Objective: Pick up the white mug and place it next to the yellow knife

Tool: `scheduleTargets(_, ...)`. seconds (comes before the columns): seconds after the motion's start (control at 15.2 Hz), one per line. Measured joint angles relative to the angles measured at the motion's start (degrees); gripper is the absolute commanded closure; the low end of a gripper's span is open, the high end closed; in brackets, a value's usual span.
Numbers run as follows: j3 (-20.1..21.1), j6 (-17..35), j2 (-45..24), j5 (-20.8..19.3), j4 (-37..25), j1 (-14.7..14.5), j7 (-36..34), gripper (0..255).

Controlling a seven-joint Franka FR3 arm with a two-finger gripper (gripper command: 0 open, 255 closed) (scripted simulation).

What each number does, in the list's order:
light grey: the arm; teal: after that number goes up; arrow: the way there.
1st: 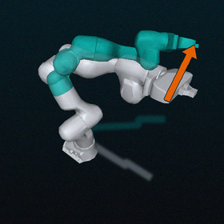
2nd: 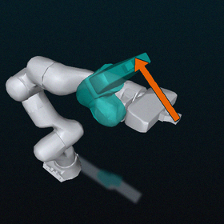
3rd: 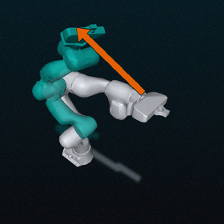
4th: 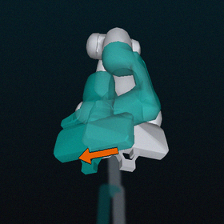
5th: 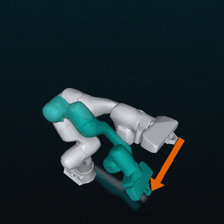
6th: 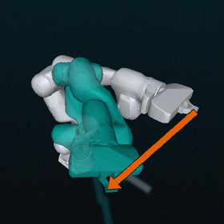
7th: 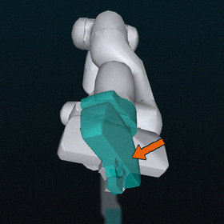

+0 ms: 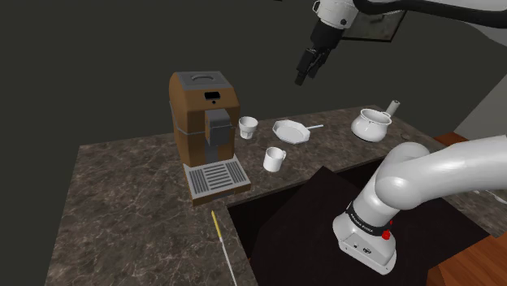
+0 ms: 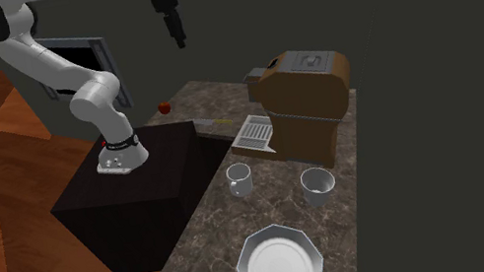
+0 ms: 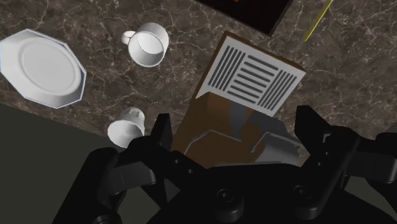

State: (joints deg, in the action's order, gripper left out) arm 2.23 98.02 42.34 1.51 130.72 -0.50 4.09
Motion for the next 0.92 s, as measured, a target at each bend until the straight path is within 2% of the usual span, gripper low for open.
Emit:
scheduleTargets(0.13, -0.1, 0.7, -0.2, -0.1, 0.6, 0.1, 0.2, 0)
scheduleTargets(0.33, -0.8, 5.4, -0.9, -0.4, 5.0, 0.3, 1.1, 0)
scheduleTargets(0.92, -3.3, 22.5, -8.5, -1.7, 15.7, 1.5, 4.3, 0)
